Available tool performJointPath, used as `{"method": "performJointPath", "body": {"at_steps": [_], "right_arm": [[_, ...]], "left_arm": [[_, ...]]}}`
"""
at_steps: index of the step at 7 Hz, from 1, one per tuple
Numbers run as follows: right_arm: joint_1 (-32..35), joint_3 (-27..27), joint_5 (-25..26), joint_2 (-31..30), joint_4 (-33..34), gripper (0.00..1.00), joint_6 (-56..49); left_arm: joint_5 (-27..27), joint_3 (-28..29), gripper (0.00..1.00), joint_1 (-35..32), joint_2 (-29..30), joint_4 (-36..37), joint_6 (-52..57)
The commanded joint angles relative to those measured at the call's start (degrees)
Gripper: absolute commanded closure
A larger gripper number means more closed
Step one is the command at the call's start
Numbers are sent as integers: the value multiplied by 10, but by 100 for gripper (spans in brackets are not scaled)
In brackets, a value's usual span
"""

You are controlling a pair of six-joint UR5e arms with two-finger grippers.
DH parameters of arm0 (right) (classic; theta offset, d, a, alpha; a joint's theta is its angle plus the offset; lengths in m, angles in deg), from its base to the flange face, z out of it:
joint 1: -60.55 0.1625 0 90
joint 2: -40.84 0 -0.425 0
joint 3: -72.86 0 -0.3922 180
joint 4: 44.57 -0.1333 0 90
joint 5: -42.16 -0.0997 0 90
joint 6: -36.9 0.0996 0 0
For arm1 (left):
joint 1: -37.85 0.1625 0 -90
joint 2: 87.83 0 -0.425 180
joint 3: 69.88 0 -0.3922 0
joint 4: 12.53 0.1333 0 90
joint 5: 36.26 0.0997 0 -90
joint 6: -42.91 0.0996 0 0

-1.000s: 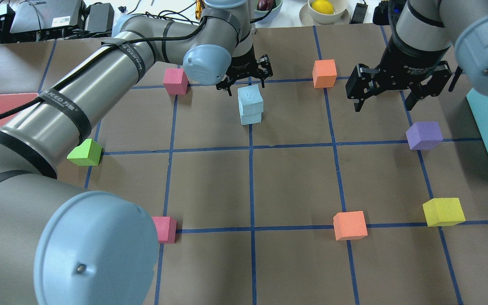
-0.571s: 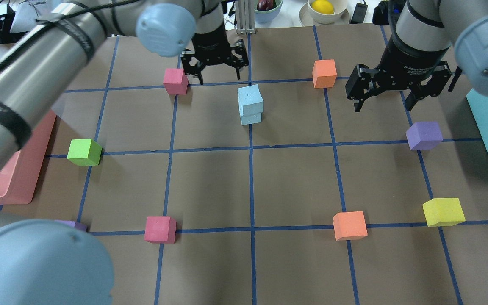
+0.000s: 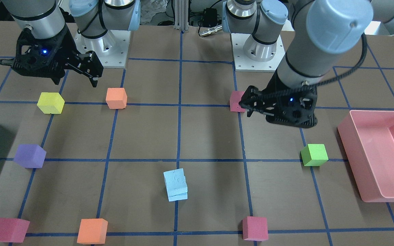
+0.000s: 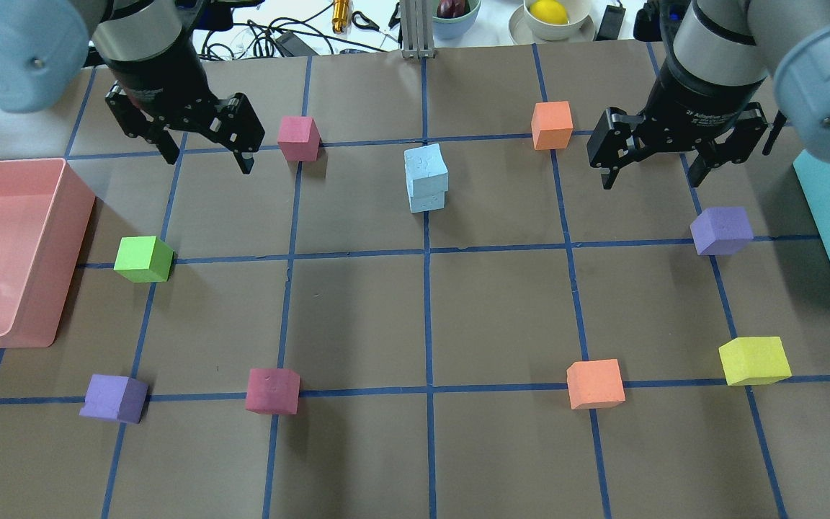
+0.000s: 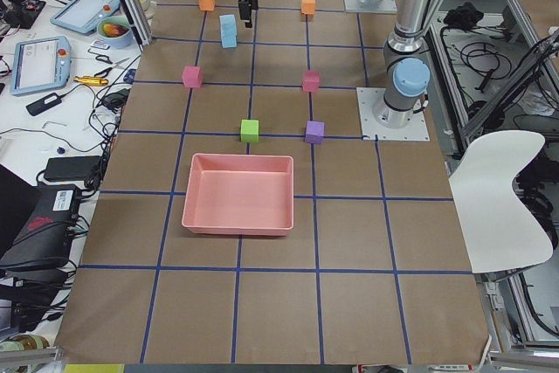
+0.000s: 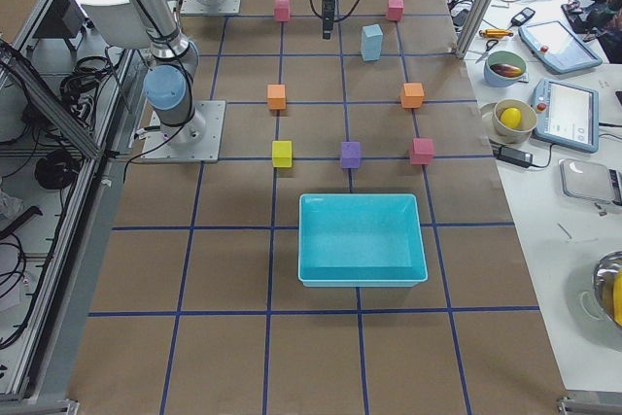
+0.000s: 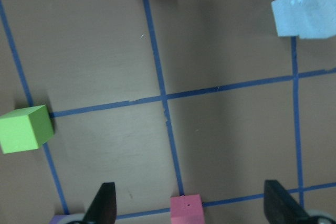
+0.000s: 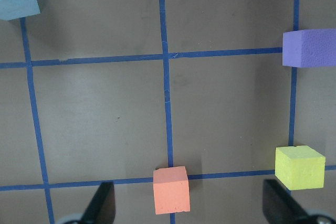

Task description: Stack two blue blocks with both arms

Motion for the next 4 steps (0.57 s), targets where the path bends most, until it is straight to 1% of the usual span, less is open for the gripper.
{"method": "performJointPath", "body": {"at_steps": [1, 2, 3, 4], "right_arm": [[0, 1, 0, 0, 0, 0, 0], [0, 1, 0, 0, -1, 0, 0], [0, 1, 0, -1, -1, 0, -1], [0, 2, -2, -1, -1, 0, -1]], "left_arm": [[4, -26, 0, 10, -35, 10, 13], [10, -21, 0, 9, -38, 36, 13], [4, -30, 0, 11, -37, 69, 13], [4, -30, 0, 11, -39, 70, 13]]}}
